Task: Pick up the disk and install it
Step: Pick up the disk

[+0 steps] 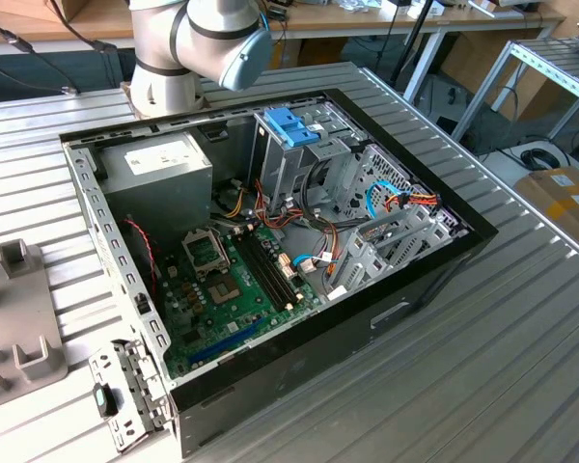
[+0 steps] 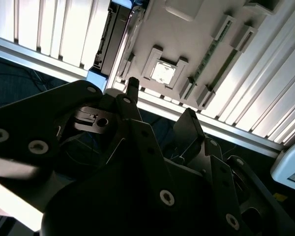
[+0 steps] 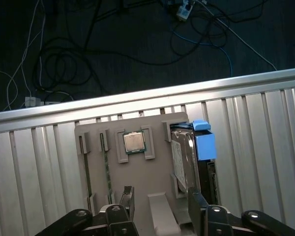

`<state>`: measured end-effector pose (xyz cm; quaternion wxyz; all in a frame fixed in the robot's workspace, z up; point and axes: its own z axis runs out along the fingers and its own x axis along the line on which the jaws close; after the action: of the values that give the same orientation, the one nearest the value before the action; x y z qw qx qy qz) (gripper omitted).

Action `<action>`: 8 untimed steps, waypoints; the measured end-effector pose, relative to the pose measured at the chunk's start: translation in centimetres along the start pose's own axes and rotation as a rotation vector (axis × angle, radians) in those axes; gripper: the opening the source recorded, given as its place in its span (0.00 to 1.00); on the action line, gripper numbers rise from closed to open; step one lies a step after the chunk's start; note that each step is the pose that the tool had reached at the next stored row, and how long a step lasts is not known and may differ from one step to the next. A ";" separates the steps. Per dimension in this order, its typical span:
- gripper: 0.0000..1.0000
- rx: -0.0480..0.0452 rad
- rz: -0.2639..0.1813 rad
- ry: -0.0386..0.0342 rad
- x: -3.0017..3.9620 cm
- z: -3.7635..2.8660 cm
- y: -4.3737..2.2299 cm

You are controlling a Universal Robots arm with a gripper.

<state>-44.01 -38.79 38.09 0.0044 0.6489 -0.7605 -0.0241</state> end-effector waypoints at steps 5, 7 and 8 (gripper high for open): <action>0.56 0.0000 0.000 0.0000 -0.02 0.12 0.00; 0.56 0.0000 0.000 0.0000 -0.02 0.15 0.00; 0.56 0.0000 0.000 0.0000 -0.02 0.17 0.00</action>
<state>-44.01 -38.76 37.93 0.0044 0.6489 -0.7605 -0.0241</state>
